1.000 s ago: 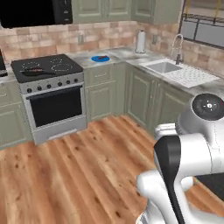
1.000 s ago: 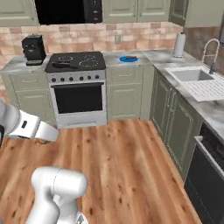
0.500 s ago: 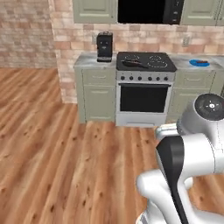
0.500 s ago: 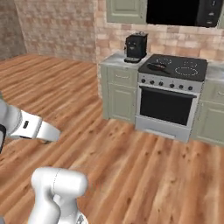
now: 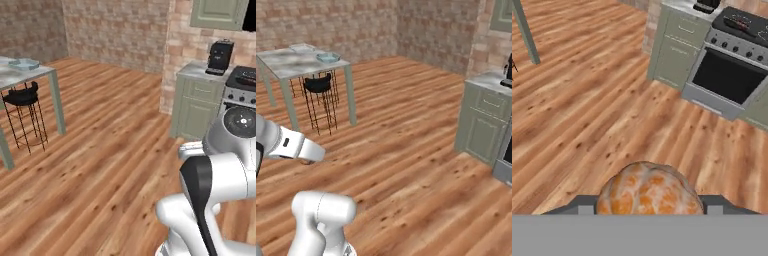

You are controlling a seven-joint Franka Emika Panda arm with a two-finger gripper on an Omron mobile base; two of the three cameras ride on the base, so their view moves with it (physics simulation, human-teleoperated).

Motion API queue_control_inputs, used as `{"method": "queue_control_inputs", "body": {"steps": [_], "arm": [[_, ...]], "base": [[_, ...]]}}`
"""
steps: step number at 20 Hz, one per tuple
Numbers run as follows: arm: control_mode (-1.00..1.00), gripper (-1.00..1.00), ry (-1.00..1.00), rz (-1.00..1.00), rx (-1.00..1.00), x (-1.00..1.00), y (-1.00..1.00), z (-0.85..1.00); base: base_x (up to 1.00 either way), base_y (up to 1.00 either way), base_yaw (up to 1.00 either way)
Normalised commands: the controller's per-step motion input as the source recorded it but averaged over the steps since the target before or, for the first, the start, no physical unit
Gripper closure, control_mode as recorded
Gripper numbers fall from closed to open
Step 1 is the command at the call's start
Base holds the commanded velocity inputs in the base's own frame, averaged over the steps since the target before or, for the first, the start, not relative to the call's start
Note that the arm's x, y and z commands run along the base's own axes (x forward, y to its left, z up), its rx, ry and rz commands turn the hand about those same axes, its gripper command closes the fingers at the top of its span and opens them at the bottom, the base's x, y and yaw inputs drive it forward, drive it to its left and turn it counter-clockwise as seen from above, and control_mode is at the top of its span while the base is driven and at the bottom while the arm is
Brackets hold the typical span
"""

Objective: Place the cold items (bell pepper and tangerine) from the fridge in one tupperware on the dining counter. Place the warm items (kebab skewer and hot dog) in the stove area in another tupperware.

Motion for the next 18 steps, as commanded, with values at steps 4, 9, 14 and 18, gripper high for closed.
{"method": "queue_control_inputs", "body": {"steps": [4,9,14,18], "arm": [[1.00,1.00,0.00,0.00,0.00,0.00,0.00,0.00],[1.00,1.00,0.00,0.00,0.00,0.00,0.00,0.00],[1.00,1.00,0.00,0.00,0.00,0.00,0.00,0.00],[1.00,1.00,0.00,0.00,0.00,0.00,0.00,0.00]], "base": [[0.75,0.00,0.48],[1.00,-0.01,0.28],[1.00,-0.14,0.24],[1.00,-0.28,0.19]]}}
